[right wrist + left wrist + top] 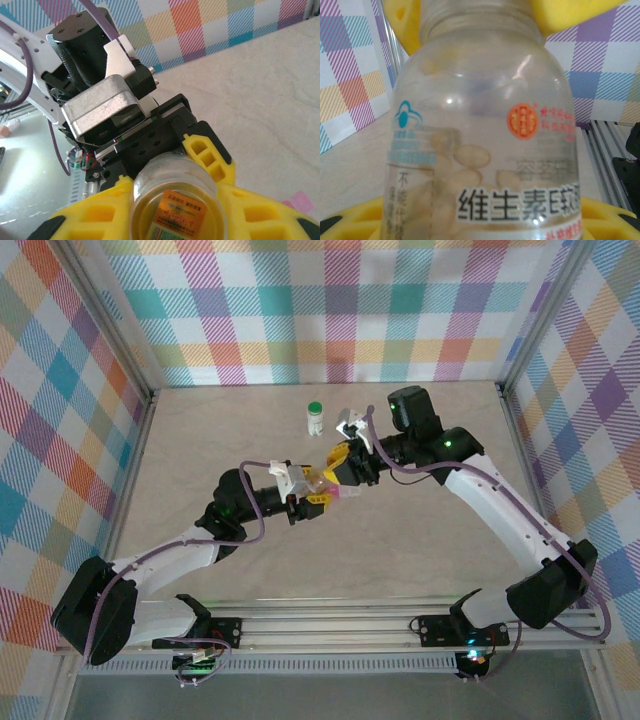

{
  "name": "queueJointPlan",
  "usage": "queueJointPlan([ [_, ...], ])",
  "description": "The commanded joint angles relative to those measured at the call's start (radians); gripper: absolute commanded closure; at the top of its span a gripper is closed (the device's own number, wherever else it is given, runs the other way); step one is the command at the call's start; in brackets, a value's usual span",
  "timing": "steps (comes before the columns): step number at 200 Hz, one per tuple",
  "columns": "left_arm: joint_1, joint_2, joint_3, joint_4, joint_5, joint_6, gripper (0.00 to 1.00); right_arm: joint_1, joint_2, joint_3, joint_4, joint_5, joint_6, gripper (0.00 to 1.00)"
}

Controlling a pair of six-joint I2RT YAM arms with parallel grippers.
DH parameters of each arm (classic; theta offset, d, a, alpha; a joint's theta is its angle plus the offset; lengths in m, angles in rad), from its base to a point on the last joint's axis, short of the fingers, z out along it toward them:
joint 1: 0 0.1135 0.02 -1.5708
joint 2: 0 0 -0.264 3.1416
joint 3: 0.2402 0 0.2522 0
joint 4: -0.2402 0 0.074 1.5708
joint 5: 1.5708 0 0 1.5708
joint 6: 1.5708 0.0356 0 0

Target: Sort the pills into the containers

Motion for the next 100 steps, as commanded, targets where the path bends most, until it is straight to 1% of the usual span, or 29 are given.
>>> queueJointPlan([
  [1,0.006,-0.021,0.055,0.006,-0.011,0.047,1.0,-0.006,0.0,-0.006,0.014,0.009,0.11,0.87],
  [13,0.005,-0.023,0.066,-0.016,-0.037,0.068,1.0,-0.005,-0.008,-0.038,0.04,0.031,0.178,0.92],
  [20,0.006,-0.027,0.072,-0.027,-0.055,0.08,1.0,-0.004,-0.012,-0.056,0.053,0.057,0.245,0.93],
  [29,0.006,-0.034,0.076,-0.034,-0.082,0.09,1.0,-0.003,-0.018,-0.079,0.06,0.09,0.305,1.0],
  [38,0.005,-0.043,0.075,-0.034,-0.112,0.1,1.0,-0.002,-0.025,-0.098,0.067,0.129,0.363,1.0],
  [48,0.005,-0.049,0.075,-0.036,-0.136,0.115,1.0,0.001,-0.037,-0.128,0.089,0.19,0.466,1.0],
  [81,-0.013,-0.049,0.093,-0.086,-0.151,0.169,1.0,0.004,-0.064,-0.205,0.195,0.374,0.827,1.0],
  [100,-0.035,-0.033,0.09,-0.084,-0.161,0.185,1.0,0.013,-0.072,-0.22,0.292,0.439,0.943,1.0],
])
